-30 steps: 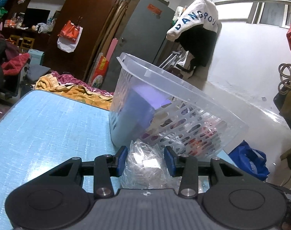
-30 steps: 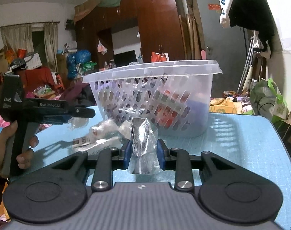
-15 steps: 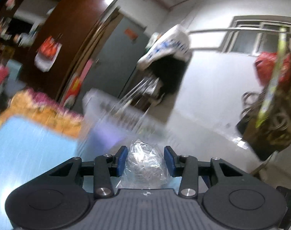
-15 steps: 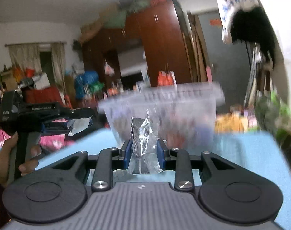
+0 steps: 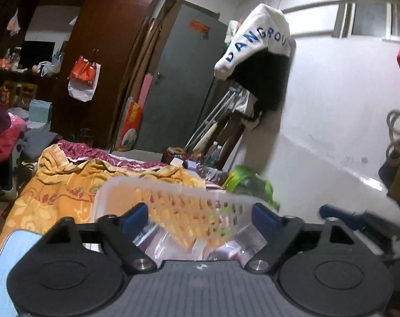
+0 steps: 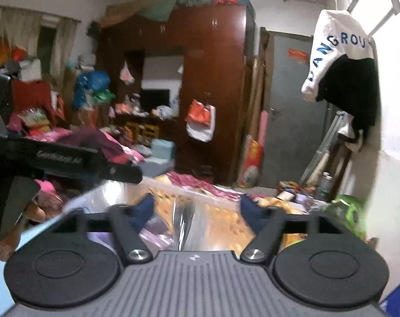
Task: Organize objects
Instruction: 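Carry both items into the white basket and open both tools, then grasp the white KENT pack with the left tool while the right reaches the white wrapped box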
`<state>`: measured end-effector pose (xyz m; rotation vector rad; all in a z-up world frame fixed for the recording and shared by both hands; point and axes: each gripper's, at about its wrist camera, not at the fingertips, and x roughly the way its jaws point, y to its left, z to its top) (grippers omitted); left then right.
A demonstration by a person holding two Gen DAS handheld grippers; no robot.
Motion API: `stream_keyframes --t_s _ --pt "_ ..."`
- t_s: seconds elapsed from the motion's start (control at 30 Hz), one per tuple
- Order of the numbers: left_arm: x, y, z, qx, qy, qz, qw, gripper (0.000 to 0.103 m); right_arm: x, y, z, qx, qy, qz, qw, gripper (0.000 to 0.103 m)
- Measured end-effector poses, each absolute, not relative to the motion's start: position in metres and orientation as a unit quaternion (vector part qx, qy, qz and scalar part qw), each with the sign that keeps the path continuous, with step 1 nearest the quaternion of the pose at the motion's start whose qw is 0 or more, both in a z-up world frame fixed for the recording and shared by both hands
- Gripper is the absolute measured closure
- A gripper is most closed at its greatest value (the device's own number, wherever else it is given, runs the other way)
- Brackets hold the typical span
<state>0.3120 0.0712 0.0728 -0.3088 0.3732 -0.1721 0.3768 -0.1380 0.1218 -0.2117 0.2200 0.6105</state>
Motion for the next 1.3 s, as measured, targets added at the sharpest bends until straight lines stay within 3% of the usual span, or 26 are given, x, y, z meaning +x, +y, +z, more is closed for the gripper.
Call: stream_keyframes --t_s 0.17,0.3,0.43,0.7,0.77,0.87,1.23,1.3 --pt "0.246 0.073 0.066 -0.131 0.123 -0.123 0.976 0.000 0.333 -0.167 0.109 -0.051 0.105 0.329 0.937 0.000" --pt "0.210 0.070 0.031 -0.087 0.134 -0.090 0.983 0.000 0.311 -0.184 0.067 0.001 0.167 0.381 0.909 0.000" --pt "0.213 0.084 -0.009 -0.084 0.197 -0.070 0.974 0.004 0.296 -0.160 0.019 -0.030 0.233 0.414 0.879 0.000" --pt "0.209 0.115 -0.040 -0.121 0.243 -0.075 0.960 0.007 0.304 -0.107 -0.005 -0.091 0.285 0.423 0.855 0.000" --pt "0.209 0.120 -0.041 -0.130 0.243 -0.076 0.958 0.007 0.303 -0.099 -0.010 -0.099 0.291 0.417 0.856 0.003" --pt "0.208 0.120 -0.042 -0.140 0.243 -0.083 0.956 0.007 0.299 -0.087 -0.013 -0.121 0.294 0.408 0.856 0.024" --pt "0.204 0.066 -0.044 -0.016 0.278 -0.085 0.957 0.007 0.286 -0.154 -0.009 -0.066 0.279 0.382 0.878 0.027" --pt "0.211 0.057 -0.048 0.007 0.304 -0.071 0.950 0.013 0.288 -0.164 -0.009 -0.051 0.280 0.379 0.881 0.027"
